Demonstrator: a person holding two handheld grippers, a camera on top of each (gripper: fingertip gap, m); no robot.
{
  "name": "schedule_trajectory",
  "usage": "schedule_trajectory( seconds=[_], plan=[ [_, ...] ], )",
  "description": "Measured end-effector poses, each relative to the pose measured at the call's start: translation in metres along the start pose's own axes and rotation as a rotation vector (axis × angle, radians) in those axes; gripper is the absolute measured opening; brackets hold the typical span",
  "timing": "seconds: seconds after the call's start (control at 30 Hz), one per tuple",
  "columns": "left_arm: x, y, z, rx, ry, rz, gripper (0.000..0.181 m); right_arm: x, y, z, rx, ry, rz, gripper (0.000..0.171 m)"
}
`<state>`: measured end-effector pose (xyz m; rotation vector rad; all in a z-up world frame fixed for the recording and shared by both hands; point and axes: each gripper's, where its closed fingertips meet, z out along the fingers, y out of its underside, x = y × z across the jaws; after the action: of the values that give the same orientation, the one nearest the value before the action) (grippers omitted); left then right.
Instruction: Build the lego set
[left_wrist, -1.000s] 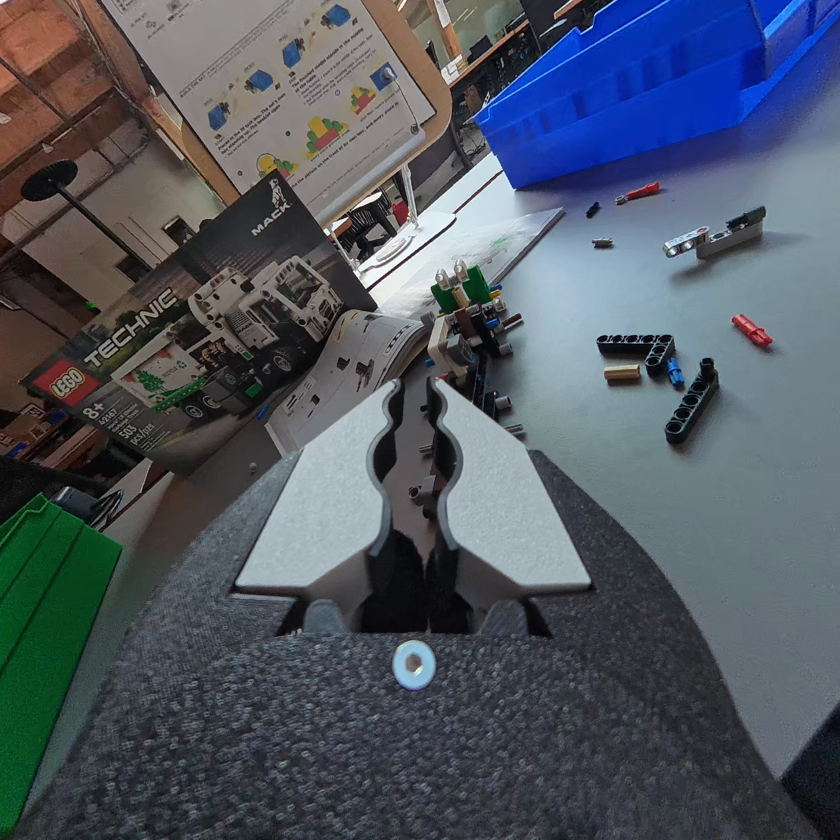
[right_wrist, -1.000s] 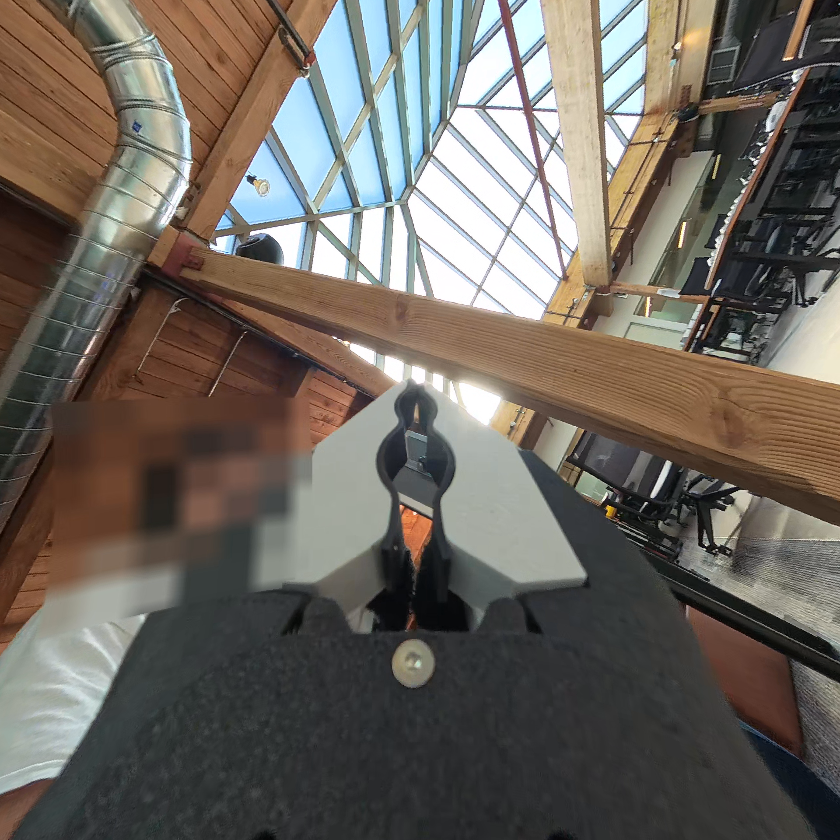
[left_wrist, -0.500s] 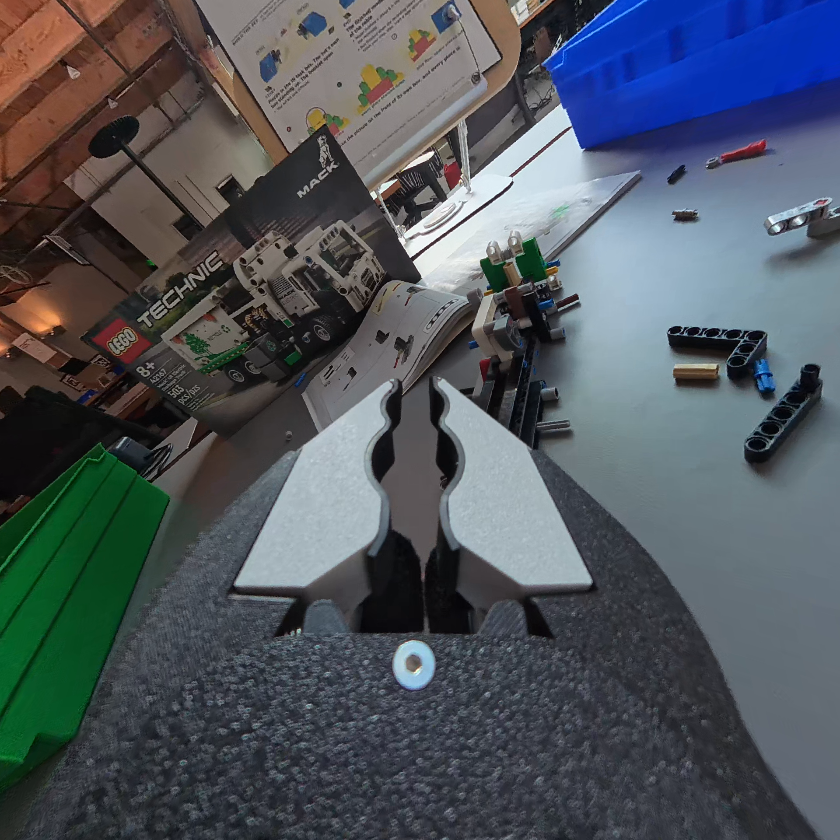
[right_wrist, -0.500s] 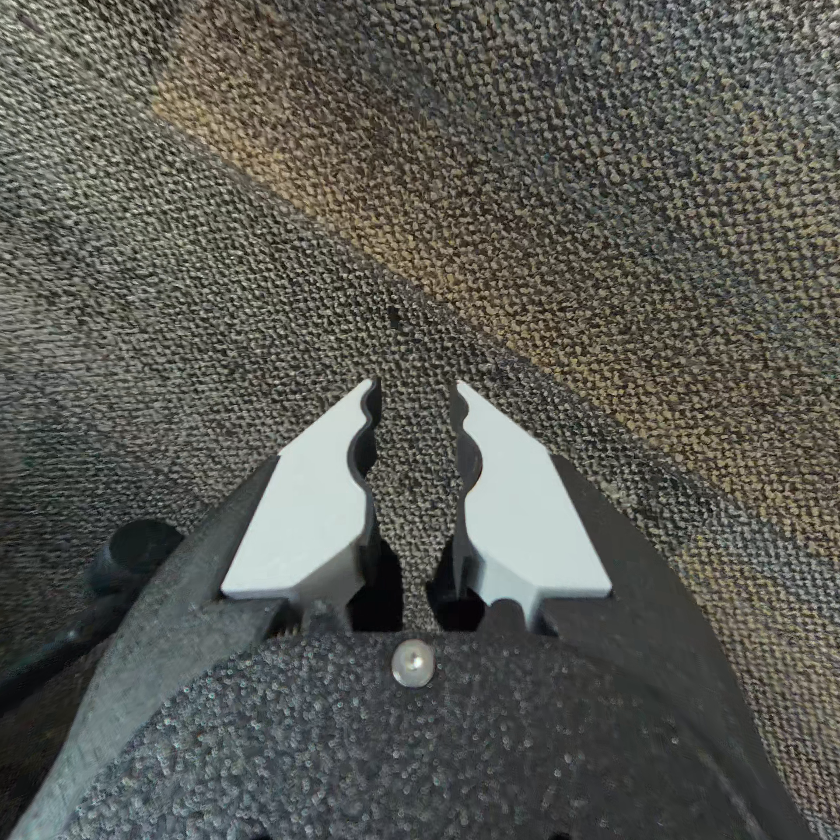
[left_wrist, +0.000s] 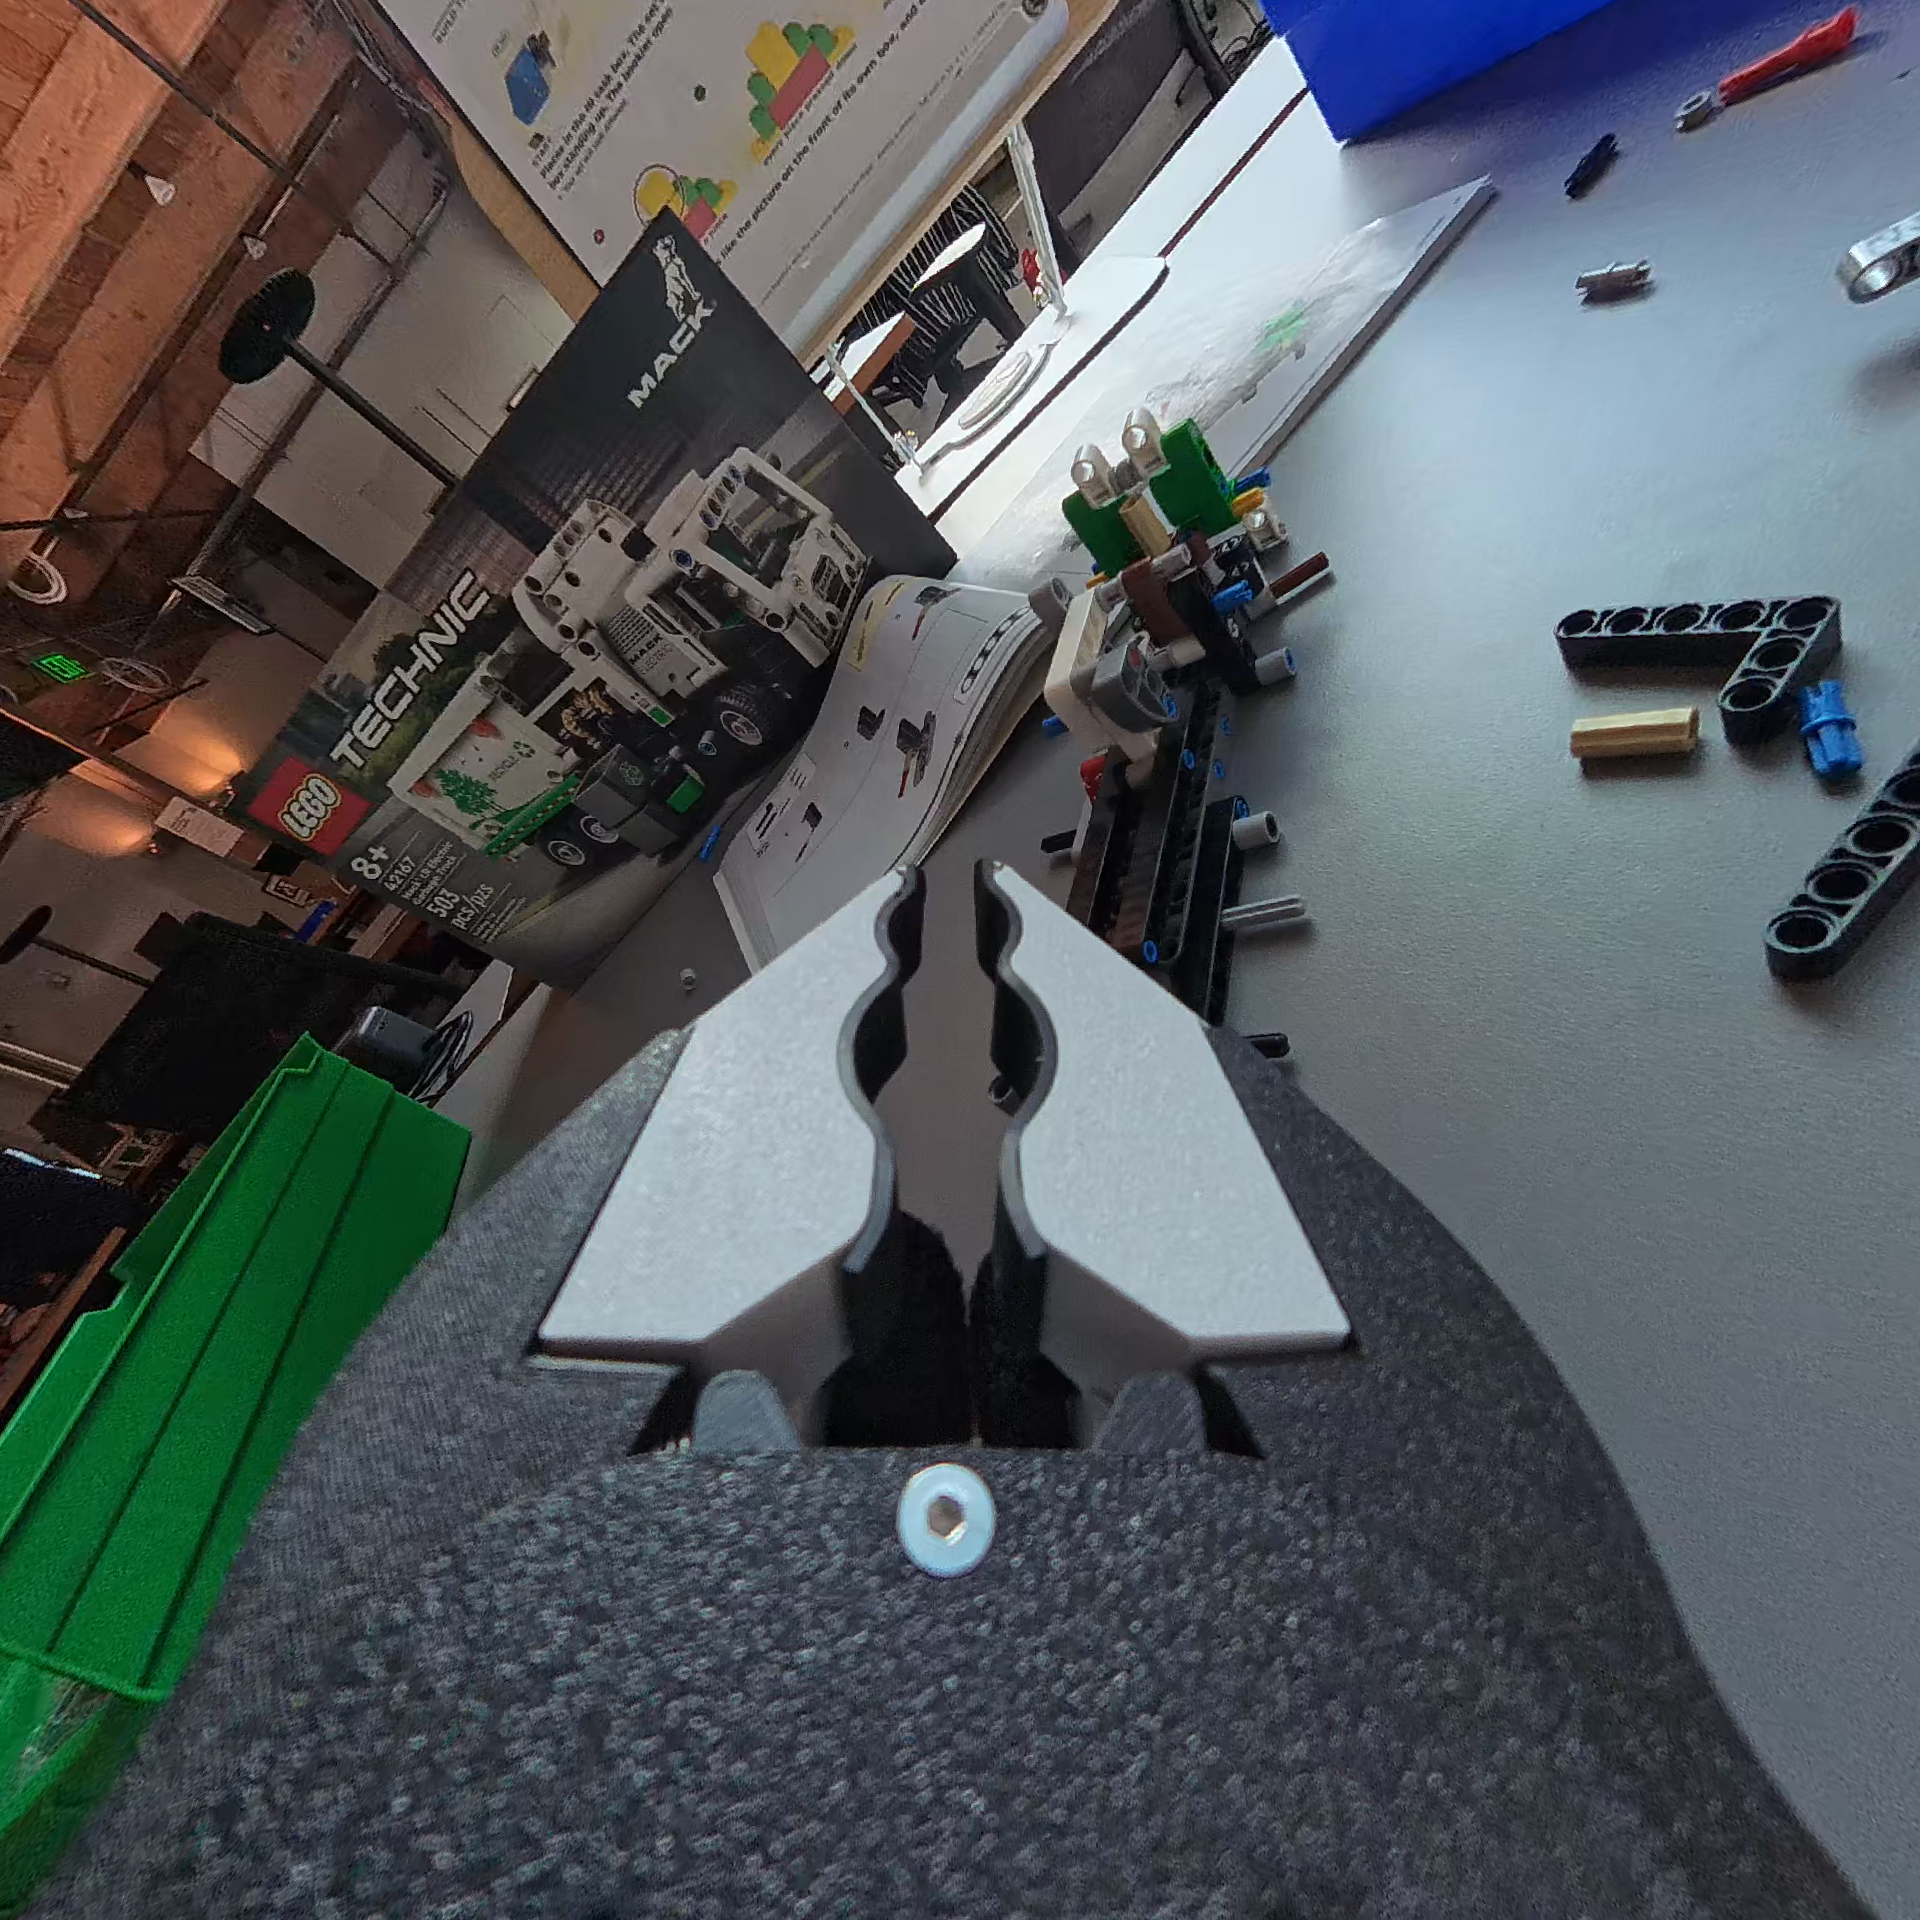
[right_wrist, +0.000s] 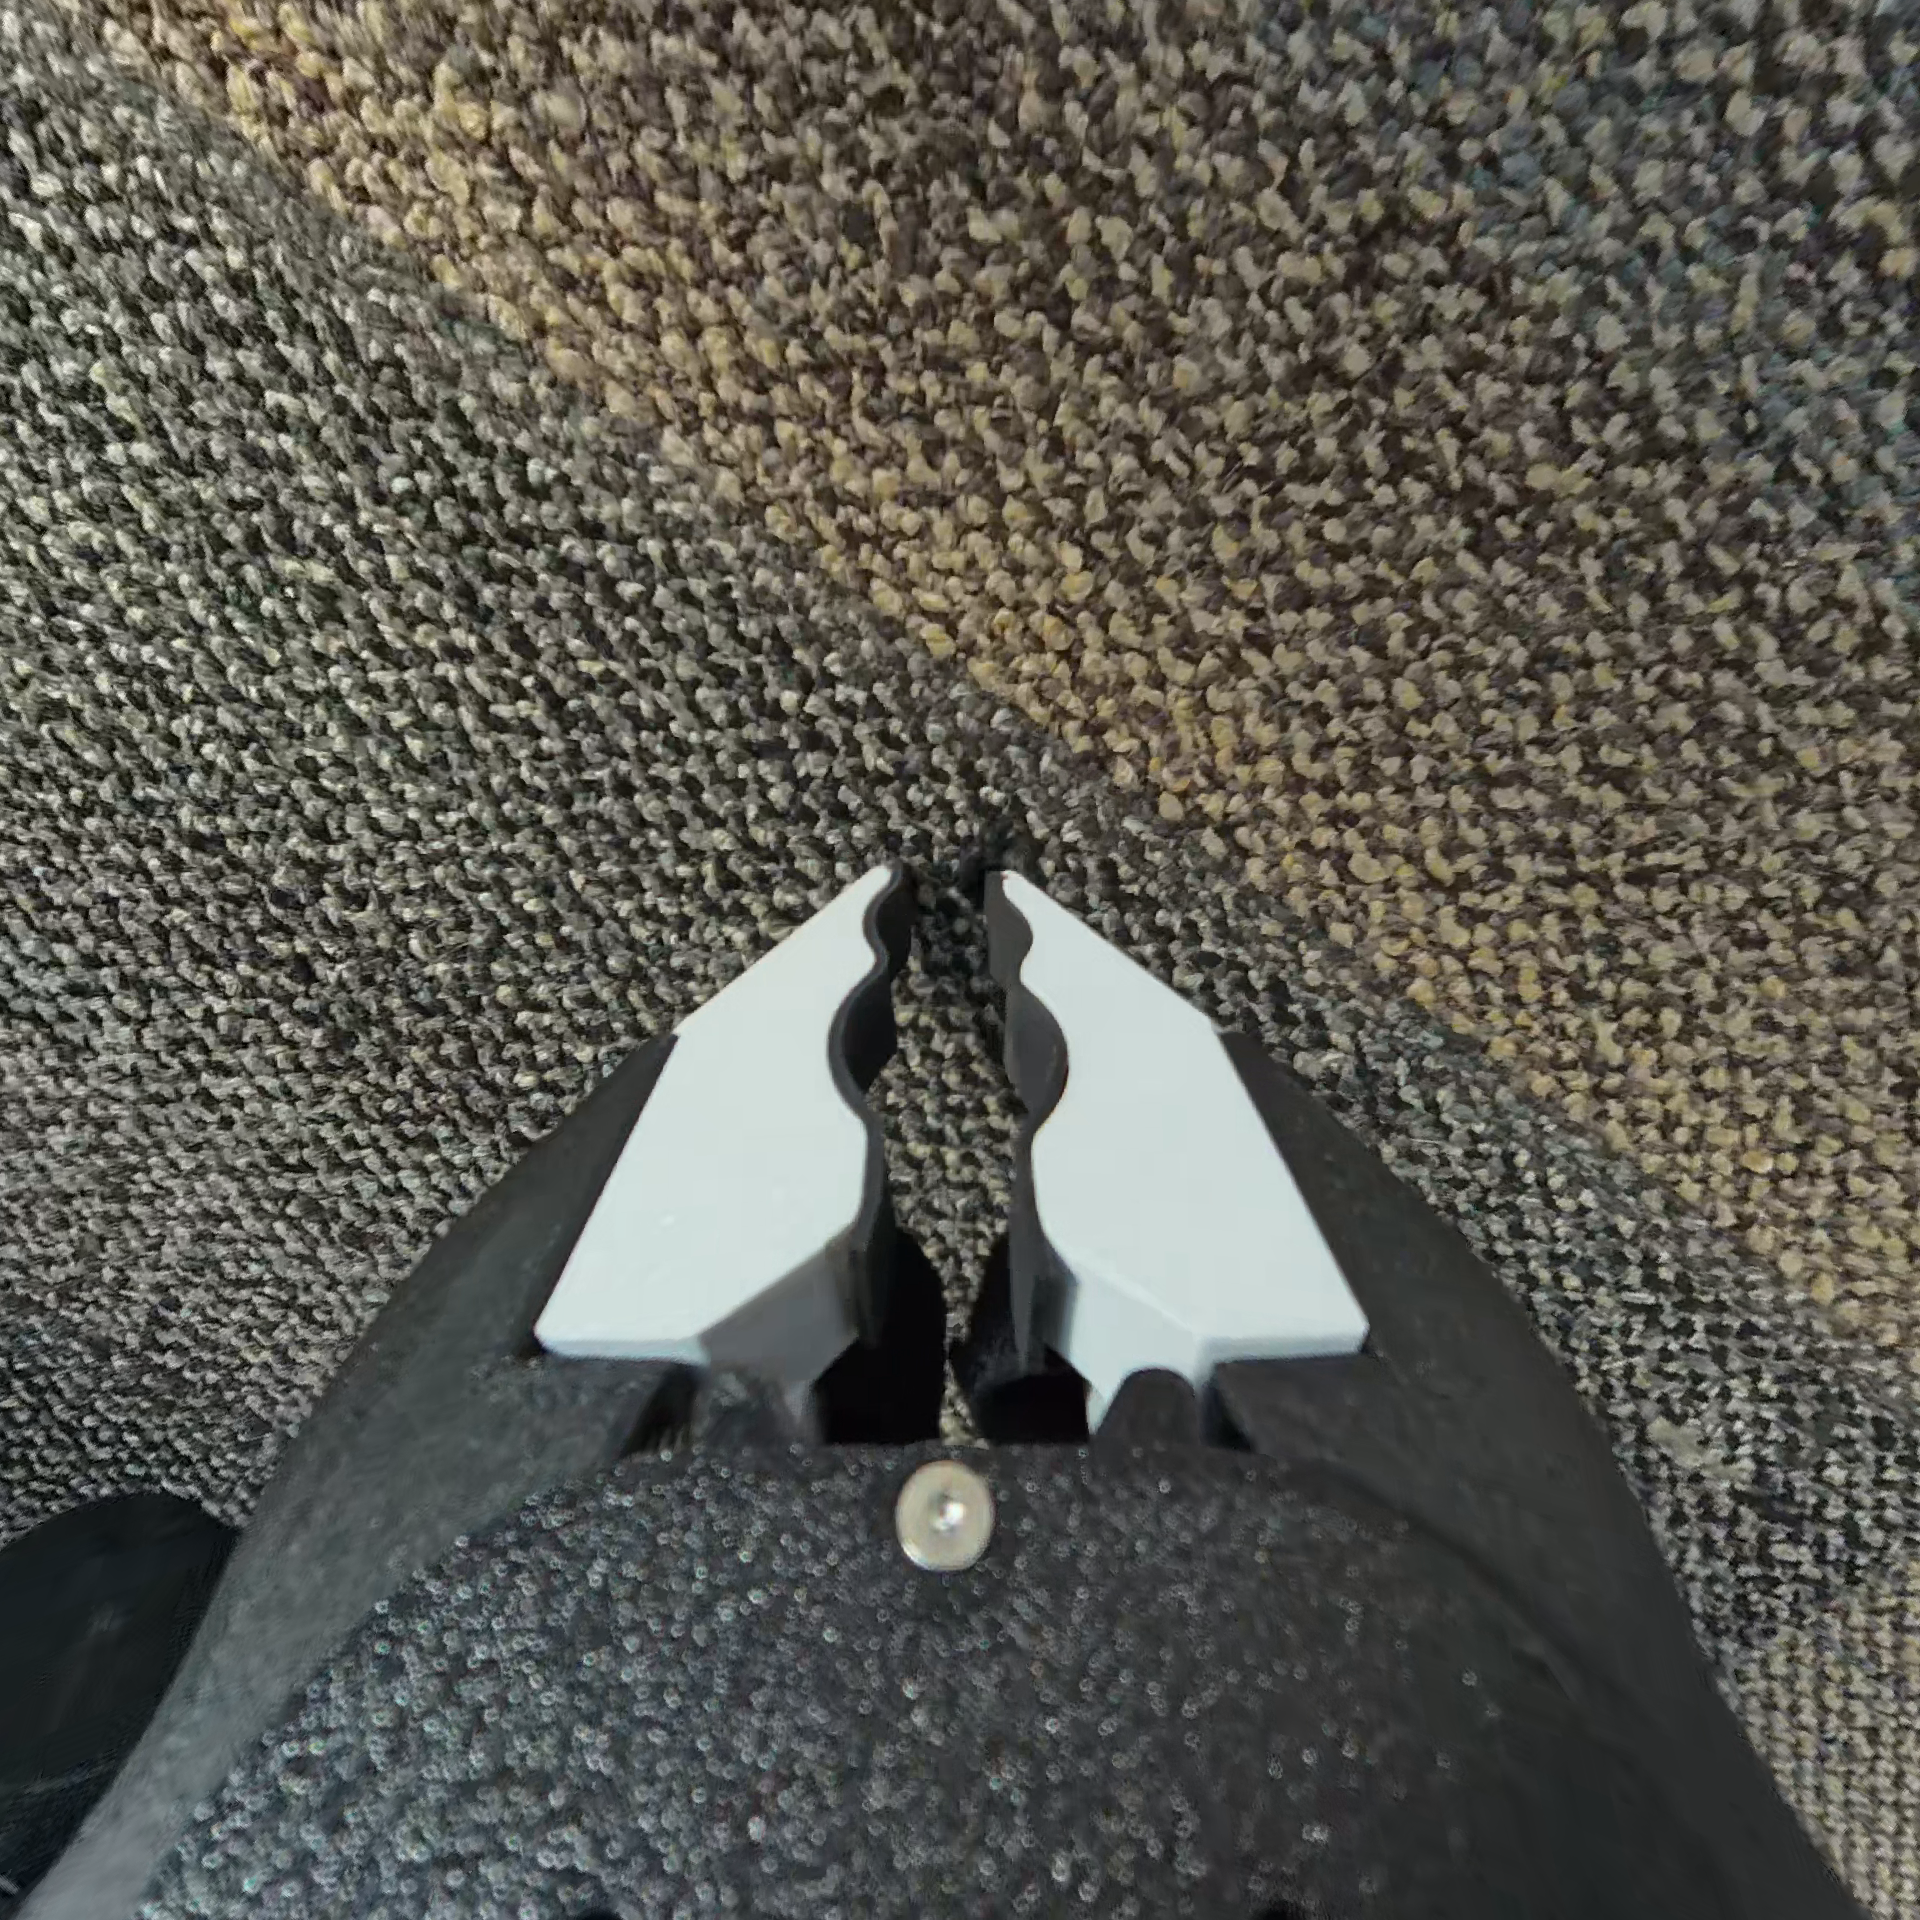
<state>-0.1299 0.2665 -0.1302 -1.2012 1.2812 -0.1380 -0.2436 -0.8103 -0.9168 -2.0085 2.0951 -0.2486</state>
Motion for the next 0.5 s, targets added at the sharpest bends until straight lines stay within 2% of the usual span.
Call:
schedule_trajectory(
  seconds=[0.2,0.3,0.4,0.5],
  plan=[
    [-0.001,-0.001,-0.001,0.013,-0.008,0.001,0.008,0.001,0.0,-0.001,0.014,-0.043,0.004,0.01],
    [-0.001,-0.002,-0.002,0.018,-0.007,0.003,0.008,0.0,-0.004,-0.005,0.02,-0.043,0.018,0.003],
    [-0.001,-0.003,-0.002,0.026,-0.008,0.003,0.008,-0.003,-0.014,-0.019,0.085,-0.041,0.016,0.001],
    [0.0,-0.005,-0.004,0.037,-0.008,0.013,0.007,-0.019,-0.039,-0.053,0.207,-0.069,-0.021,0.0]
  ],
)
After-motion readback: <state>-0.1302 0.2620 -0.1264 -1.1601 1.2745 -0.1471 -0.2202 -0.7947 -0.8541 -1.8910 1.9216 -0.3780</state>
